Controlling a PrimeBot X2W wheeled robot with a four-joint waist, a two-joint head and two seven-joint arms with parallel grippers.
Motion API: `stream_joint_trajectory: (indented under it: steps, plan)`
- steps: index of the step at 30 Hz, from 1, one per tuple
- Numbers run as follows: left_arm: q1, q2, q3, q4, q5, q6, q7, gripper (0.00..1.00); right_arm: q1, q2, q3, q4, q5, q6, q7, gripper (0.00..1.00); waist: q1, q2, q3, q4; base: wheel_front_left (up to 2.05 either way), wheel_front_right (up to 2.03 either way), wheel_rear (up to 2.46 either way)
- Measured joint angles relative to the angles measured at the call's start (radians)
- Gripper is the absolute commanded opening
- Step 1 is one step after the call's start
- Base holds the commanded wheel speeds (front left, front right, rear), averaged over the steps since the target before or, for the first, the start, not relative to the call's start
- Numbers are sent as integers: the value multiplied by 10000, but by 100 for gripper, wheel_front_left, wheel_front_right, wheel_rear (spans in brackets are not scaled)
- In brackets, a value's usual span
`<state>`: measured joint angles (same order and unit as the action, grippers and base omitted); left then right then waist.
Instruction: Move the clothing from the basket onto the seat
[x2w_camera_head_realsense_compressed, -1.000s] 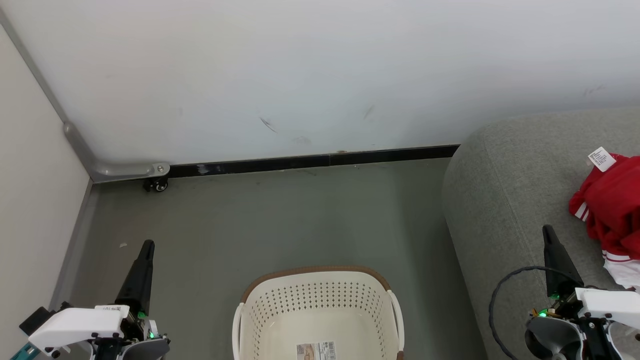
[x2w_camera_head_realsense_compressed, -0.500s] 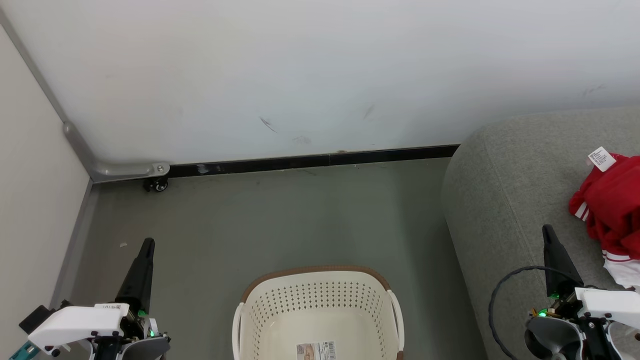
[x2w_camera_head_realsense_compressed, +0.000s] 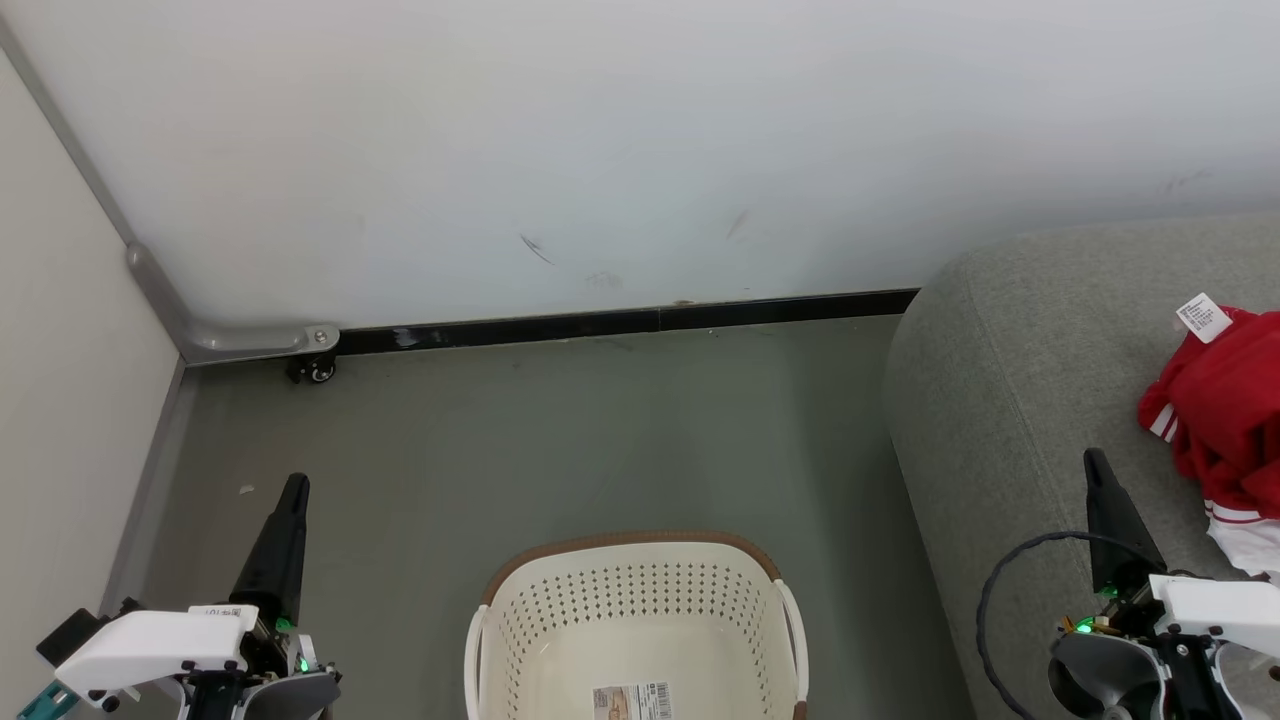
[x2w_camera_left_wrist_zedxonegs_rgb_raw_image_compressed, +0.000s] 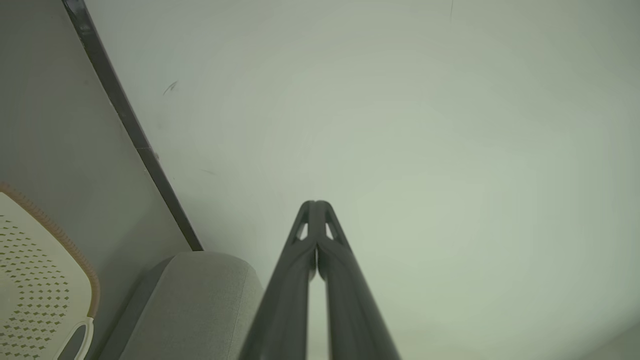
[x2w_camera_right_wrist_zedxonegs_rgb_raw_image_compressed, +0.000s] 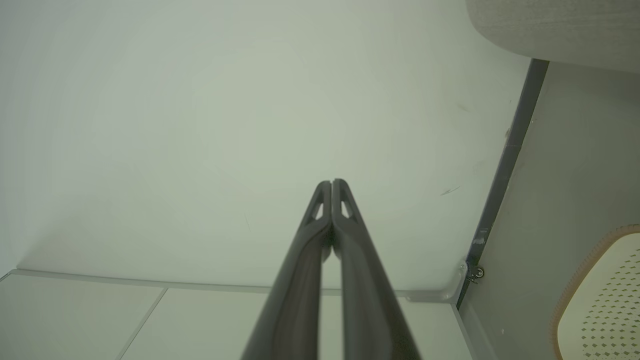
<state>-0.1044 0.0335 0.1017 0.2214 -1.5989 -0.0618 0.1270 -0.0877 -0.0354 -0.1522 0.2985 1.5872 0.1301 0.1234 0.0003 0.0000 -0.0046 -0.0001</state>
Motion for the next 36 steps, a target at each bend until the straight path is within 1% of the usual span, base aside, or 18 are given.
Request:
stream_joint_trajectory:
  steps: [36]
  plan:
    - [16, 0, -65, -230, -2, 63, -44, 0, 1, 0, 27, -15, 75, 0, -15, 0, -1, 0, 7, -2, 0, 0, 0]
